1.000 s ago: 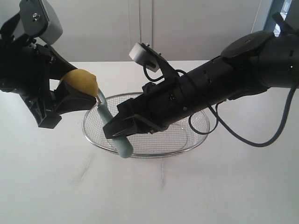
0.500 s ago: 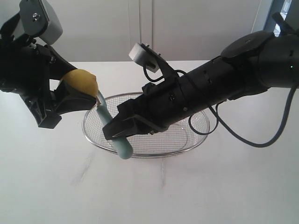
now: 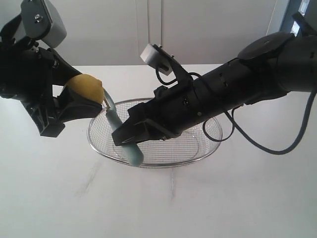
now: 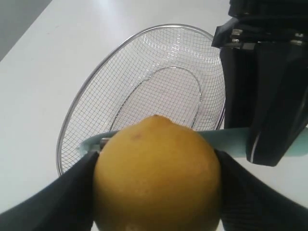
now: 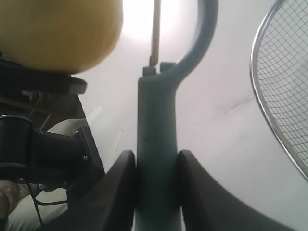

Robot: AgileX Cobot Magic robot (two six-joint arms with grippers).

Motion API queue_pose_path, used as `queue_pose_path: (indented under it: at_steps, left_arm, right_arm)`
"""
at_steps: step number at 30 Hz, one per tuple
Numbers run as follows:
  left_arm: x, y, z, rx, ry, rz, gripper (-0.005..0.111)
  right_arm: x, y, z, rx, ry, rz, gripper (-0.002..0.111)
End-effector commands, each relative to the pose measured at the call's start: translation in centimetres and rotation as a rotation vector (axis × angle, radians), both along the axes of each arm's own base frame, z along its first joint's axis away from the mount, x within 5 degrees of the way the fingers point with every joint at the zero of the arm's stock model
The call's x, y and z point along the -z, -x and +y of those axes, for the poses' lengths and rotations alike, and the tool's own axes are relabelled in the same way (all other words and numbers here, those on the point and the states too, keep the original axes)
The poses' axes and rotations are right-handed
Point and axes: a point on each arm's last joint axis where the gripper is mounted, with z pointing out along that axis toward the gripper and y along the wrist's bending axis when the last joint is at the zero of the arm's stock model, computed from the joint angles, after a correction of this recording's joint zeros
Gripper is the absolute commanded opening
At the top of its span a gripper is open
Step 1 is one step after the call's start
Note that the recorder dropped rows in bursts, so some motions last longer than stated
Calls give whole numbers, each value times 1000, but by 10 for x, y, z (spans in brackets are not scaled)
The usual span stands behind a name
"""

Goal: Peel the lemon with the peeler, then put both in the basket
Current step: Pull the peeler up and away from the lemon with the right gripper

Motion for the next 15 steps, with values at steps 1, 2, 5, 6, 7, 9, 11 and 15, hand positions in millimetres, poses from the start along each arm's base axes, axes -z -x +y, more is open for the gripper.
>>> queue_pose_path:
  at_steps: [1,2,5,6,7,9,11,15]
  left_arm:
    - [-1,3,-2,6,18,17,0]
    - [-1,3,-2,6,18,17,0]
    - [-1,3,-2,6,18,17,0]
    - [-1,3,-2,6,18,17,0]
    - [-1,3,-2,7,17,18,0]
    - [-1,3,-2,7,17,18,0]
    - [-1,3,-2,7,17,18,0]
    - [-1,3,-2,7,17,18,0]
  right_arm:
    - [-16,2,-3,4,-35,-40,0]
    - [-18,3,-4,6,-38,-47,0]
    - [-24,5,-5,6,-43,-67,0]
    - [-26,6,-6,7,-46,-74,0]
    - [-26,6,-6,7,-45,-77,0]
    - [-28,6,-6,9,-46,-82,0]
    - [-27,6,-6,14,-45,-85,0]
    - [-26,4,-7,23,-25,-103,0]
